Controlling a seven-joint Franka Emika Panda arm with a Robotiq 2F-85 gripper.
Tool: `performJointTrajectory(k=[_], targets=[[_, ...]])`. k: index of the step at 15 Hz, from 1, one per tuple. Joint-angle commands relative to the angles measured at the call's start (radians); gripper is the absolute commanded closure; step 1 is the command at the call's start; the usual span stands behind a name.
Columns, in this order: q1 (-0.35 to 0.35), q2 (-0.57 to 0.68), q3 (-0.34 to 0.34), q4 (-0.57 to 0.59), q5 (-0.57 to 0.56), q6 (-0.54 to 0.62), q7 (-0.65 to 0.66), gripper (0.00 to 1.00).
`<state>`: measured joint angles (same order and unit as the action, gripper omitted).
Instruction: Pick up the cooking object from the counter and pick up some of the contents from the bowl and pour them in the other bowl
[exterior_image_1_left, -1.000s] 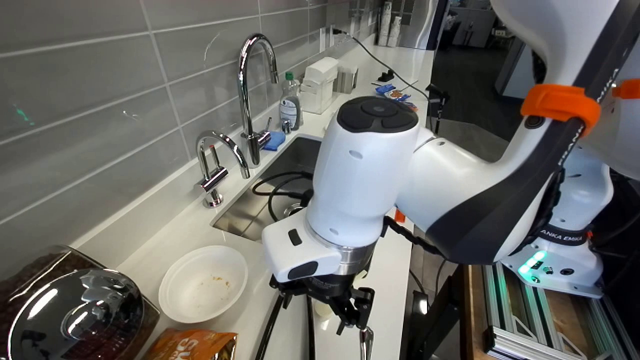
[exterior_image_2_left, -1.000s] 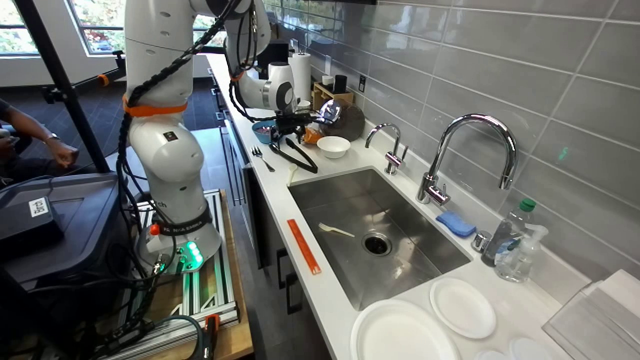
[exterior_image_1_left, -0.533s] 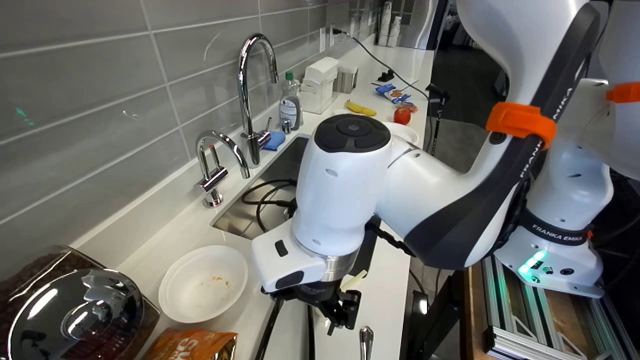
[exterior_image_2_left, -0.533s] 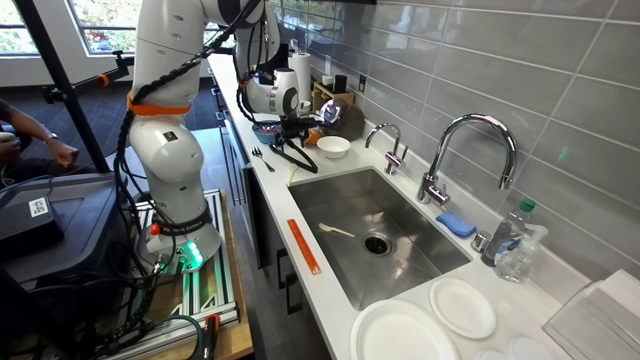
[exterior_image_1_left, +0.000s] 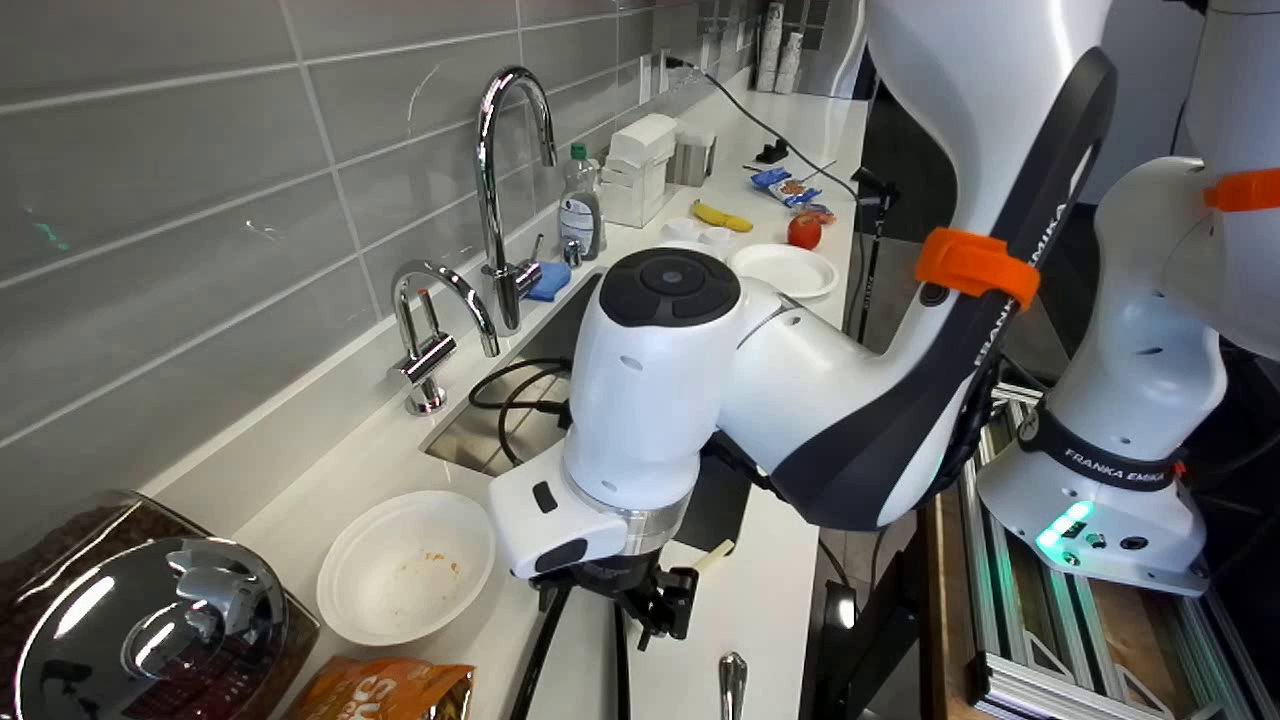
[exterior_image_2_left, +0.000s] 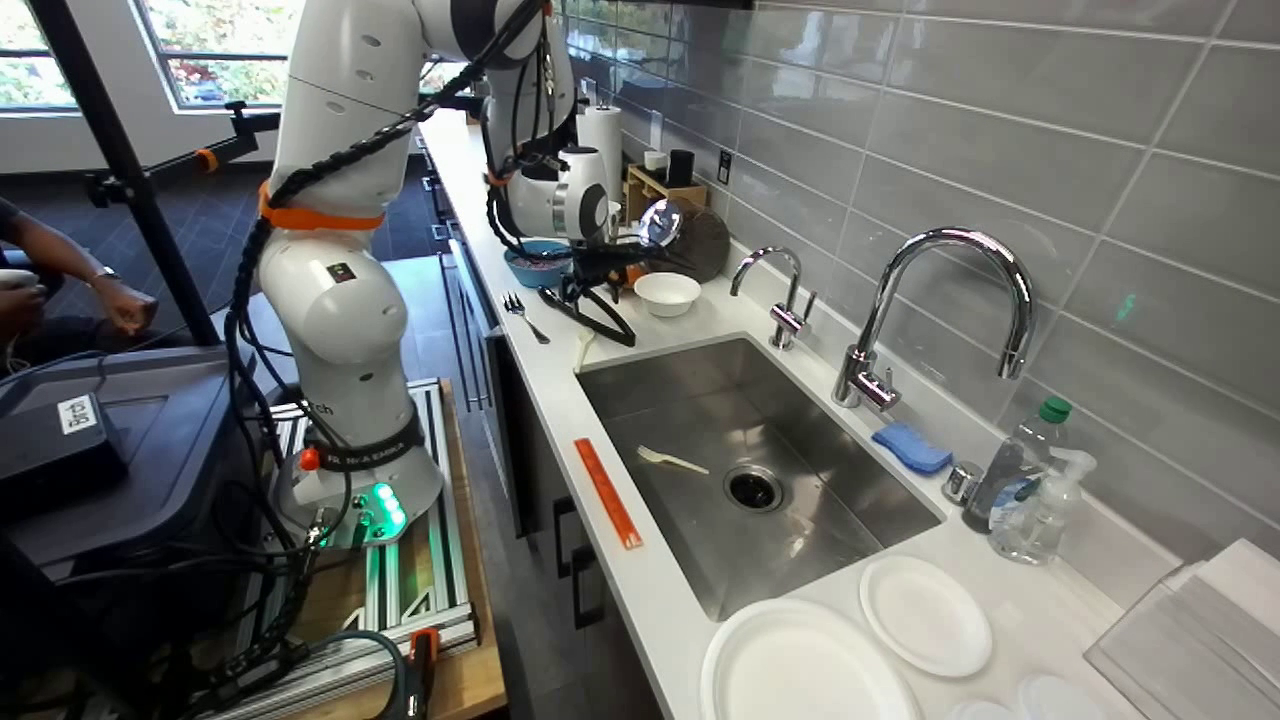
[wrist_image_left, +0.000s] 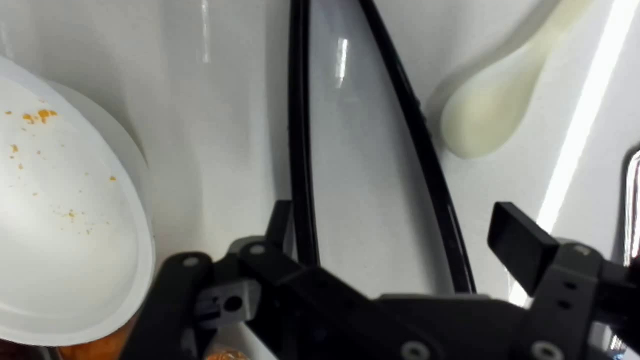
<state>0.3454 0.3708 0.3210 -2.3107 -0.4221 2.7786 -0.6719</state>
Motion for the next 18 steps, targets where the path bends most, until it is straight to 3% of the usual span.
performJointTrajectory(k=[1, 18], targets=[[0.010, 0.031, -0.021, 0.022, -0.049, 0.009, 0.020, 0.00], [0.025, 0.099, -0.030, 0.060, -0.068, 0.019, 0.032, 0.00]])
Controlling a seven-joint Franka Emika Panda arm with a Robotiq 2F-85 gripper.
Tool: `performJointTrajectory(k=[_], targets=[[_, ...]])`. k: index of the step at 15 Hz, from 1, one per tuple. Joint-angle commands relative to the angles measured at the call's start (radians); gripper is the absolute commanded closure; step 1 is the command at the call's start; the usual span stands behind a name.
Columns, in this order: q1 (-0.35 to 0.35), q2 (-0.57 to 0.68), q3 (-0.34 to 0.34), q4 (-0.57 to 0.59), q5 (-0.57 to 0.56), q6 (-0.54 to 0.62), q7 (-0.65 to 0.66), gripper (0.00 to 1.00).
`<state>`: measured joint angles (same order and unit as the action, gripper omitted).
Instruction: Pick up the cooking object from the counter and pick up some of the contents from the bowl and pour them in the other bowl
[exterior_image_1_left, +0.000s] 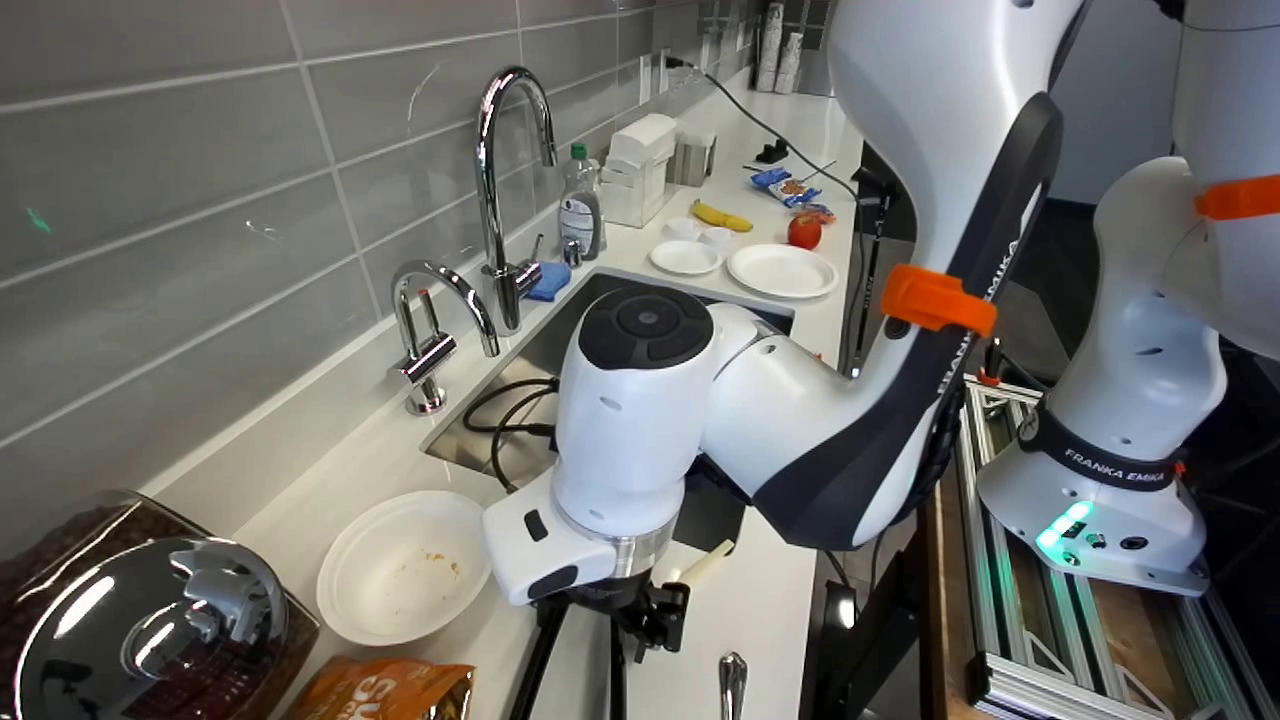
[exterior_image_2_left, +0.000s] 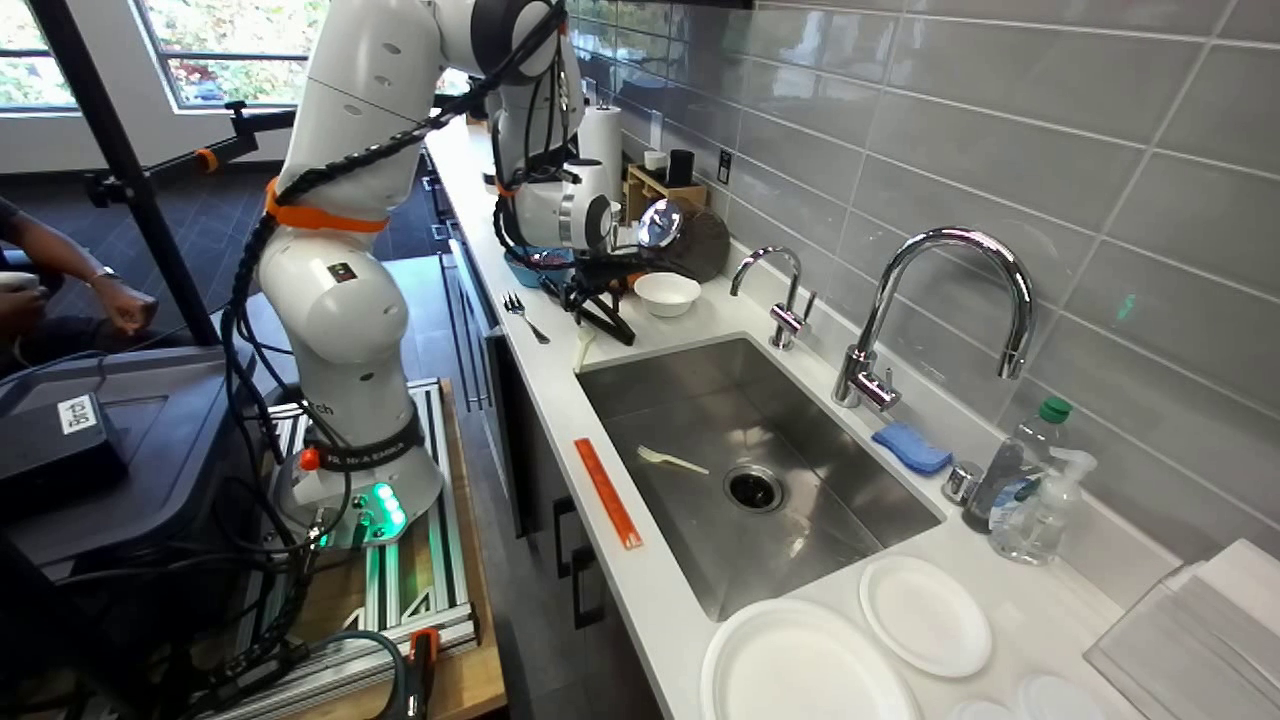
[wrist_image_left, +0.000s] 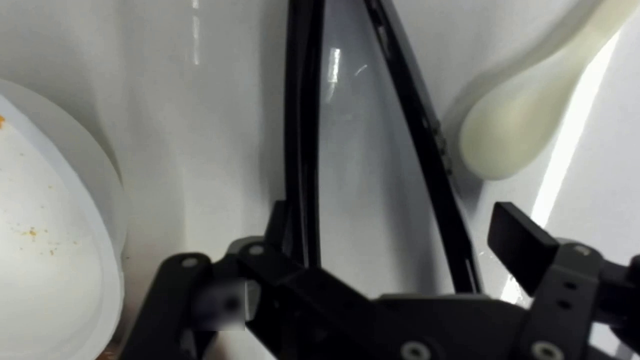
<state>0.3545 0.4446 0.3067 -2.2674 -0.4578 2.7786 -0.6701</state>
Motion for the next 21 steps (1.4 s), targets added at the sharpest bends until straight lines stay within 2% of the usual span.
performJointTrajectory(k=[1, 7, 21], targets=[[0.015, 0.026, -0.015, 0.018, -0.032, 0.019, 0.030, 0.00], [0.003, 0.015, 0.003, 0.022, -0.017, 0.005, 0.012, 0.00], [0.006, 0.029, -0.026, 0.025, -0.028, 0.014, 0.029, 0.00]])
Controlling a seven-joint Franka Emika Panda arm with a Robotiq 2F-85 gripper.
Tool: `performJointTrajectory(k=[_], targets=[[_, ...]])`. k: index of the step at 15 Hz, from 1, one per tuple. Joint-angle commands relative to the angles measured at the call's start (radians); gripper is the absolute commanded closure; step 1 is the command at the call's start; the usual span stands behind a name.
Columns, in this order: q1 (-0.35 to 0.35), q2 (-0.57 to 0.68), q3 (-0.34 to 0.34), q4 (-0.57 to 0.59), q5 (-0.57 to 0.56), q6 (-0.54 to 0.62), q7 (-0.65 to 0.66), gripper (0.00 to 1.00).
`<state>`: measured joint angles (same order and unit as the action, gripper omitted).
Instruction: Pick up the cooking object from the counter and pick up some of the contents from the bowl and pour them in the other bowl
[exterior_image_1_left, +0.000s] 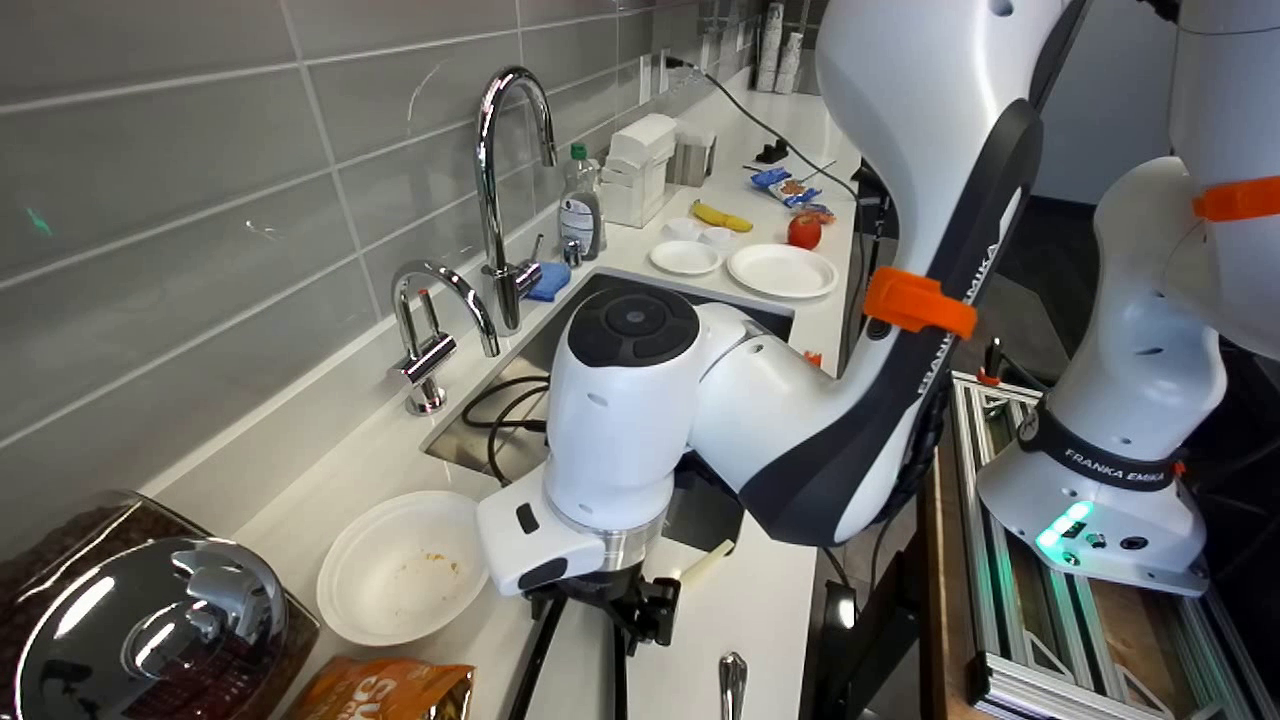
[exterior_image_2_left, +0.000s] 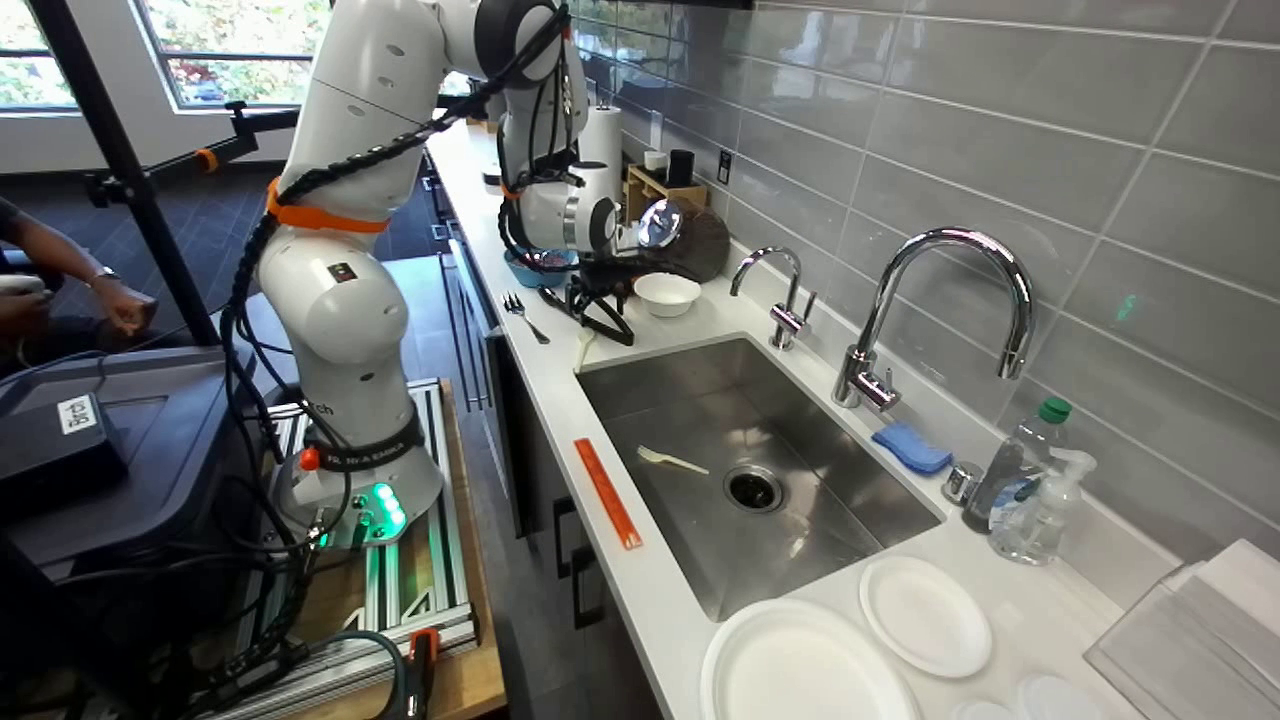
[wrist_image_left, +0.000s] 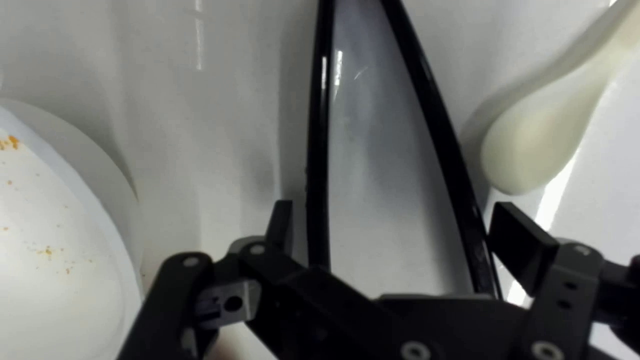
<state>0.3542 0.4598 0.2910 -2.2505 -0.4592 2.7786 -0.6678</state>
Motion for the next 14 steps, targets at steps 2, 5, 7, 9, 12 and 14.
performJointTrajectory(k=[2, 5, 7, 9, 12, 14], targets=[[0.005, 0.016, -0.009, 0.009, -0.024, 0.014, 0.025, 0.14], [0.004, 0.016, -0.008, 0.010, -0.022, 0.014, 0.025, 0.37], [0.005, 0.016, -0.007, 0.012, -0.022, 0.014, 0.025, 0.39], [0.004, 0.013, -0.006, 0.013, -0.021, 0.014, 0.025, 0.36], [0.003, 0.001, -0.005, 0.008, -0.021, 0.012, 0.026, 0.34], [0.003, -0.009, -0.004, 0.003, -0.020, 0.011, 0.028, 0.35]])
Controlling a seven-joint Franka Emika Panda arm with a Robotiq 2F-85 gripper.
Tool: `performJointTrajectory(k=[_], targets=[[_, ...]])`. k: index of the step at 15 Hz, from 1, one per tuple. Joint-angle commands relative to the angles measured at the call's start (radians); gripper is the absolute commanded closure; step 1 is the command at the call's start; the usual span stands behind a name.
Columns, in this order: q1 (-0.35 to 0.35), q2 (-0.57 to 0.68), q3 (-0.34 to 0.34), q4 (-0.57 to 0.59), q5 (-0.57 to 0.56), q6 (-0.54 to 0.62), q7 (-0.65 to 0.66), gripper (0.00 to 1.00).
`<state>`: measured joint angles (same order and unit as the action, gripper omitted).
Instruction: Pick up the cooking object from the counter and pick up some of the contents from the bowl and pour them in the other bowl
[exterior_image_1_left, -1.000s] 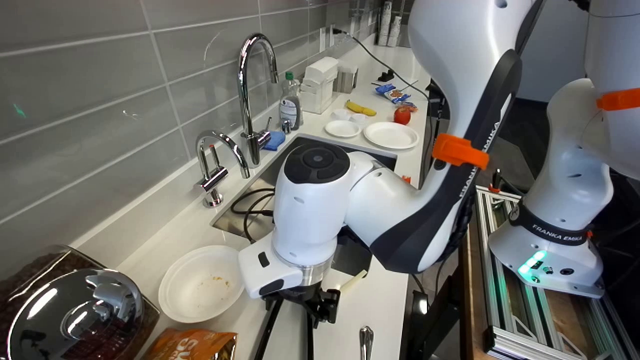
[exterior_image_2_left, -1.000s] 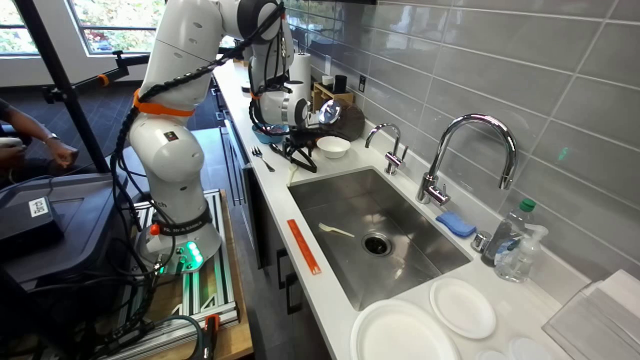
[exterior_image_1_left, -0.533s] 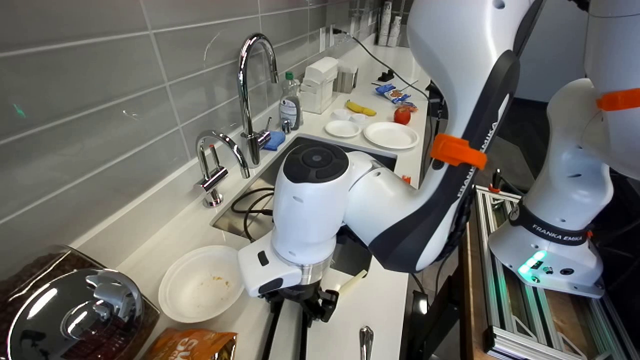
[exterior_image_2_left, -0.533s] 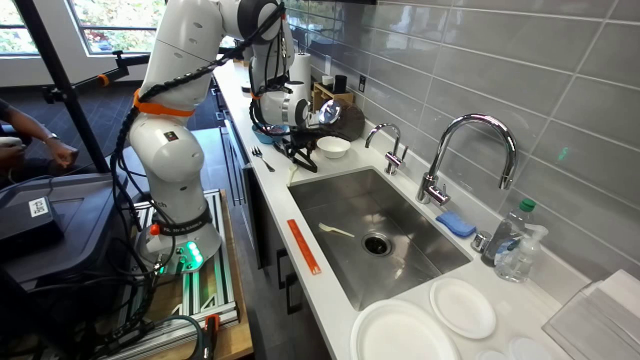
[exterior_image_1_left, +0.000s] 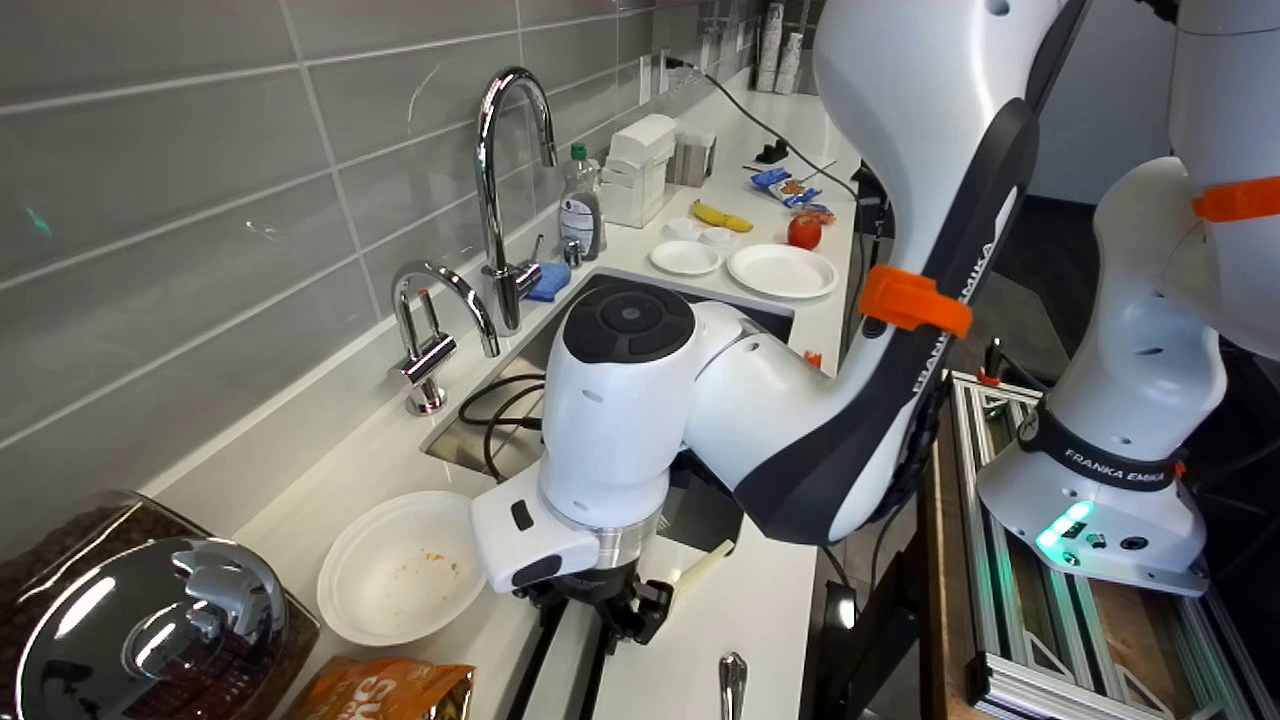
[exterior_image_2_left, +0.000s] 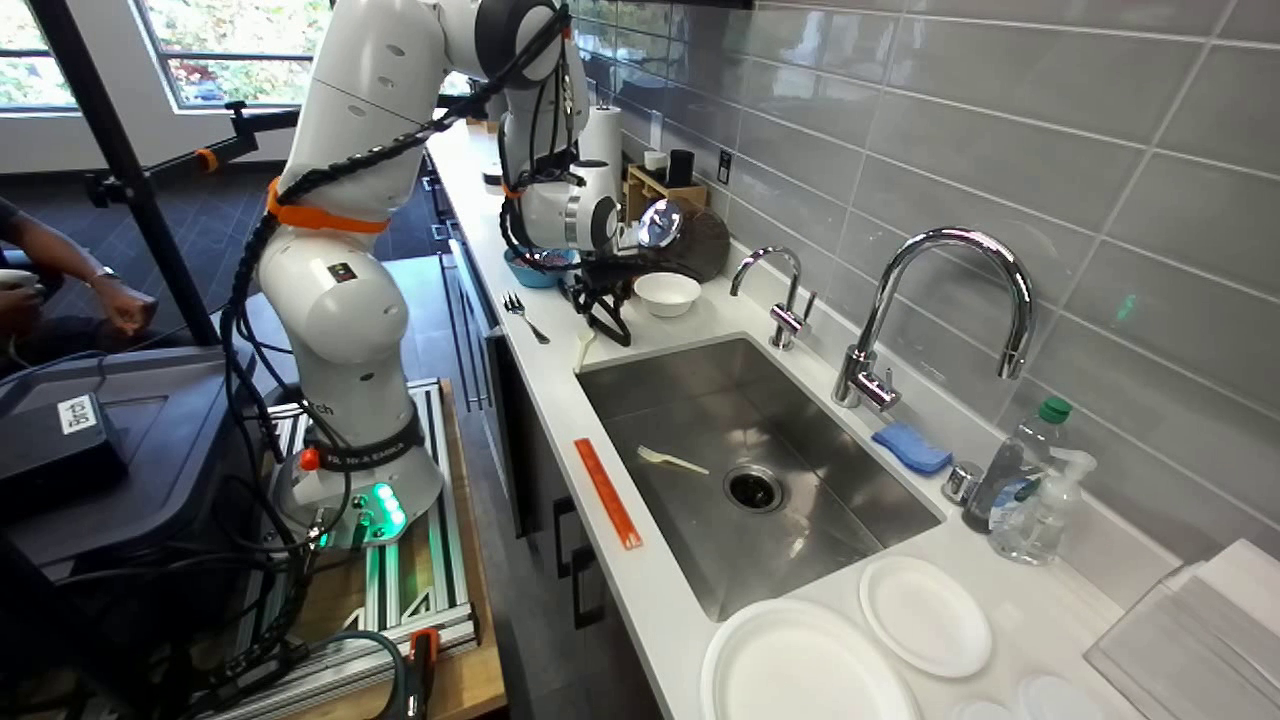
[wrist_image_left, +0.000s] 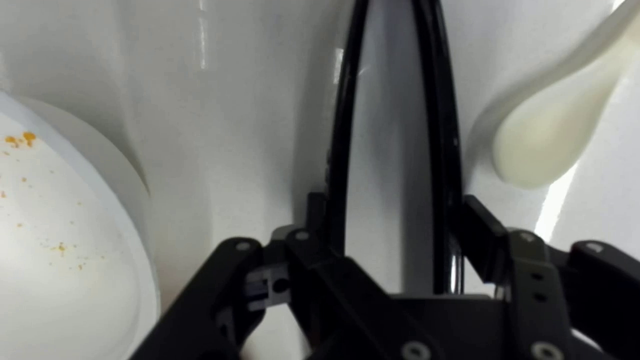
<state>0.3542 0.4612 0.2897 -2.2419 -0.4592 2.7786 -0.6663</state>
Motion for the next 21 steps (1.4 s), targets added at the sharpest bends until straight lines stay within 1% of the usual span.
performJointTrajectory(k=[1, 3, 4, 6, 7, 8, 9, 12, 13, 14, 16, 21], targets=[[0.001, -0.015, -0.002, -0.009, -0.019, 0.012, 0.027, 0.40], [0.001, -0.027, -0.001, -0.015, -0.018, 0.010, 0.030, 0.44], [0.000, -0.035, -0.001, -0.019, -0.019, 0.009, 0.033, 0.51], [0.000, -0.049, -0.003, -0.026, -0.021, 0.010, 0.042, 0.47], [-0.001, -0.057, -0.003, -0.031, -0.021, 0.012, 0.047, 0.49], [-0.002, -0.064, -0.003, -0.035, -0.020, 0.014, 0.050, 0.46], [-0.003, -0.071, -0.003, -0.041, -0.021, 0.013, 0.053, 0.47], [-0.007, -0.095, -0.001, -0.065, -0.019, 0.018, 0.064, 0.43], [-0.008, -0.103, 0.000, -0.073, -0.018, 0.019, 0.069, 0.44], [-0.009, -0.113, 0.000, -0.083, -0.019, 0.021, 0.075, 0.42], [-0.011, -0.134, 0.000, -0.103, -0.019, 0.025, 0.089, 0.42], [-0.018, -0.193, 0.003, -0.150, -0.018, 0.029, 0.117, 0.47]])
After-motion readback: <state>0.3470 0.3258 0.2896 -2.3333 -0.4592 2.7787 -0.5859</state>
